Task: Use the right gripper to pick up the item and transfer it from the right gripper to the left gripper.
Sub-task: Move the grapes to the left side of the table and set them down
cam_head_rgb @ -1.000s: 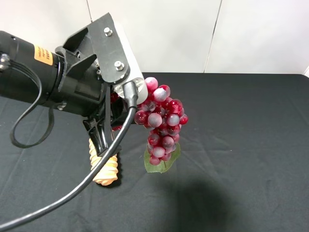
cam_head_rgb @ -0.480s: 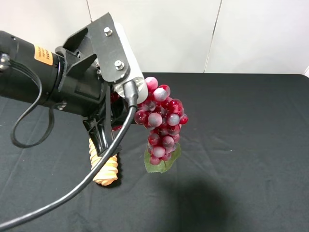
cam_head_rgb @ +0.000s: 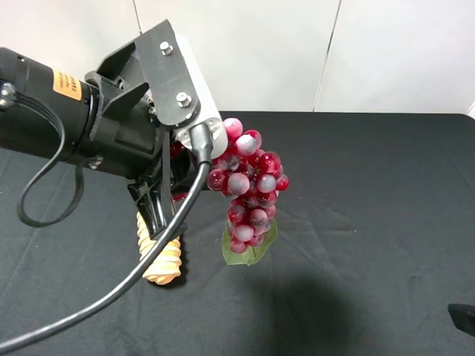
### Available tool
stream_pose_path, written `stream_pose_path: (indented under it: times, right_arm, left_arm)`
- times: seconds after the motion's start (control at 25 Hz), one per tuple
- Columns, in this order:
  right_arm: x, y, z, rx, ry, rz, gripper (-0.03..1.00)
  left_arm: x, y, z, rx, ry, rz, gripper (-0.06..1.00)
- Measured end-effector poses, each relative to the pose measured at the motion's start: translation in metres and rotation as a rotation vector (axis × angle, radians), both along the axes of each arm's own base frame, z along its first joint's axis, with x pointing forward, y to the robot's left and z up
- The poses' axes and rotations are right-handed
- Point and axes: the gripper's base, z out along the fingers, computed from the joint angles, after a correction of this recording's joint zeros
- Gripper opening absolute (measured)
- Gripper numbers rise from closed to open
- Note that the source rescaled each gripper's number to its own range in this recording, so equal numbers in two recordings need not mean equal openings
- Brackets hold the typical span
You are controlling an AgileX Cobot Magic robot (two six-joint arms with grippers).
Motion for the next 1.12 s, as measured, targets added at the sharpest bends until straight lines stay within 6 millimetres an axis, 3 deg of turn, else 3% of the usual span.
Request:
stream_pose_path:
  times: [0.28, 0.48, 0.84, 1.12]
  right_arm:
    - [0.001, -0.002, 0.0, 0.005, -0.003, -0.047, 1.0]
    - [-0.004, -0.014, 0.004, 0.06, -0.072, -0.227, 1.0]
    - [-0.03, -0.032, 0.008, 0.157, -0.265, -0.532, 1.0]
    - [-0.034, -0.032, 0.008, 0.167, -0.291, -0.567, 1.0]
  left_arm:
    - [0.0, 0.0, 0.0, 0.0, 0.0, 0.0, 0.01]
    - [0.0, 0.0, 0.0, 0.0, 0.0, 0.0, 0.01]
    - [0.0, 0.0, 0.0, -0.001, -0.001, 0.001, 0.01]
    - [0.002, -0.001, 0.003, -0.013, -0.014, 0.006, 0.01]
